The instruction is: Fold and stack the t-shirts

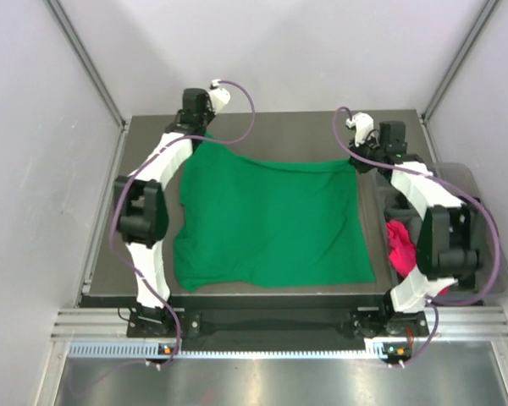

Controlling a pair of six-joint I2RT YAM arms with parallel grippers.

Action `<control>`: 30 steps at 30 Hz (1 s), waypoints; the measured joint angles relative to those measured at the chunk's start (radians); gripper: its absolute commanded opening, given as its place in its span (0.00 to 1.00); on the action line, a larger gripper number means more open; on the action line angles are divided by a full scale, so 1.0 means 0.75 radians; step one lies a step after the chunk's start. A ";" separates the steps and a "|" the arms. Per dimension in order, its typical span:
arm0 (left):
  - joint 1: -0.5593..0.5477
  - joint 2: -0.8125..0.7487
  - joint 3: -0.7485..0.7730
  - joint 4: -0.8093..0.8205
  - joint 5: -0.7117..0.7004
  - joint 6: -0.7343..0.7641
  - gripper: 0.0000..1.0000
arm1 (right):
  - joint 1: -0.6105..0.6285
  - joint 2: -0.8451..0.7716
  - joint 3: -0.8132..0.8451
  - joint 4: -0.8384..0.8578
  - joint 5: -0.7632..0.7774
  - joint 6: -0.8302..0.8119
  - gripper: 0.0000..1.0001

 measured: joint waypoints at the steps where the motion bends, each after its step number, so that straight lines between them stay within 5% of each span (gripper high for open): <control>1: 0.003 0.086 0.070 0.012 -0.004 0.000 0.00 | 0.000 0.092 0.054 0.025 0.011 0.000 0.00; 7: 0.012 0.422 0.345 0.121 -0.025 -0.033 0.00 | -0.020 0.485 0.394 0.135 0.090 0.038 0.00; 15: 0.033 0.398 0.349 0.245 -0.023 -0.154 0.00 | -0.062 0.502 0.465 0.187 0.118 0.132 0.00; 20: 0.033 0.065 0.156 0.095 0.062 -0.242 0.00 | -0.061 0.274 0.379 0.115 0.076 0.132 0.00; 30: 0.033 -0.990 -0.147 -0.260 0.250 -0.293 0.00 | -0.023 -0.597 0.129 -0.097 -0.047 0.076 0.00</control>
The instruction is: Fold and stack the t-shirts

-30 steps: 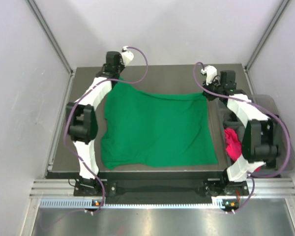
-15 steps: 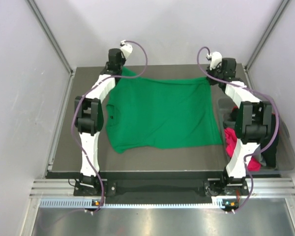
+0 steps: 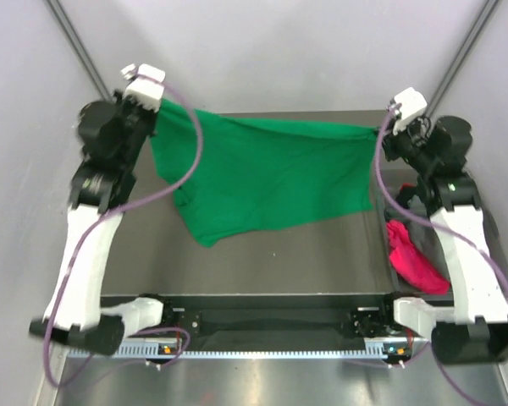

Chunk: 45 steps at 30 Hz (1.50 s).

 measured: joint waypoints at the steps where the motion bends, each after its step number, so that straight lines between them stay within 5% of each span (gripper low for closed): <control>1: 0.000 -0.089 -0.022 -0.031 -0.001 0.017 0.00 | 0.008 -0.076 -0.013 -0.034 -0.015 -0.008 0.00; 10: 0.000 -0.508 0.012 -0.393 -0.068 0.057 0.00 | 0.015 -0.523 -0.105 -0.323 -0.097 -0.051 0.00; 19: 0.000 -0.349 0.723 -0.515 -0.082 0.082 0.00 | 0.016 -0.748 0.062 -0.393 -0.081 -0.064 0.00; 24: 0.000 -0.243 0.726 -0.412 -0.094 0.142 0.00 | 0.016 -0.586 0.134 -0.282 -0.044 -0.066 0.00; 33: 0.000 0.130 0.026 -0.204 -0.094 0.133 0.00 | 0.016 -0.101 -0.159 -0.037 0.043 -0.108 0.00; 37: 0.001 0.409 -0.113 -0.125 -0.097 0.103 0.00 | 0.016 0.165 -0.255 0.025 0.051 -0.119 0.00; 40: 0.008 0.644 -0.055 -0.033 -0.109 0.091 0.00 | 0.016 0.370 -0.271 0.121 0.055 -0.117 0.00; 45: 0.024 1.155 0.438 0.064 -0.140 0.076 0.00 | 0.016 0.687 -0.200 0.265 0.072 -0.108 0.00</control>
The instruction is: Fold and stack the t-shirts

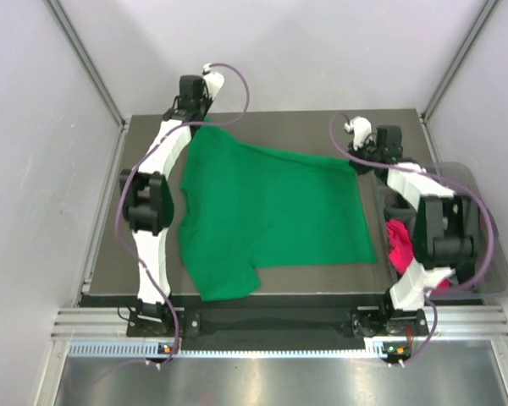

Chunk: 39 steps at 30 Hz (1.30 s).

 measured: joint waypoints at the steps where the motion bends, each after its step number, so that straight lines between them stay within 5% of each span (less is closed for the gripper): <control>1: 0.002 0.097 0.112 0.026 -0.008 -0.002 0.00 | 0.001 0.068 0.044 0.007 0.007 0.001 0.00; 5: 0.004 0.342 0.373 0.104 -0.043 0.003 0.00 | 0.001 0.316 0.280 0.053 0.045 0.010 0.00; 13: 0.004 0.466 0.386 0.351 -0.100 0.017 0.00 | 0.001 0.604 0.637 0.103 0.116 0.079 0.00; 25: -0.009 0.624 0.514 0.546 0.022 0.024 0.00 | -0.005 0.678 0.718 0.121 0.207 0.149 0.00; 39: -0.019 0.656 0.404 0.554 0.005 0.008 0.00 | -0.032 0.733 0.797 0.053 0.301 0.164 0.00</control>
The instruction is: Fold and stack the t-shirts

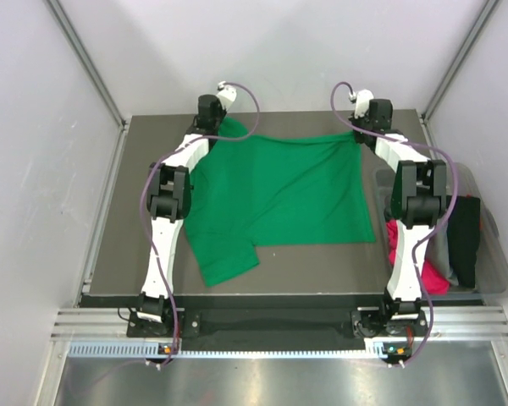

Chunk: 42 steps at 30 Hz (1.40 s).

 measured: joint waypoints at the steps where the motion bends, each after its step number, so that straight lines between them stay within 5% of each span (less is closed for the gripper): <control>1: 0.000 -0.018 -0.053 -0.002 0.003 -0.002 0.00 | -0.004 0.021 0.028 -0.009 0.011 0.007 0.00; 15: -0.003 -0.113 -0.218 -0.055 0.009 -0.061 0.00 | -0.008 0.051 0.065 -0.103 0.036 0.040 0.00; 42: -0.003 -0.943 -0.981 -0.167 0.097 -0.016 0.00 | -0.008 -0.369 -0.320 -0.226 -0.137 0.032 0.00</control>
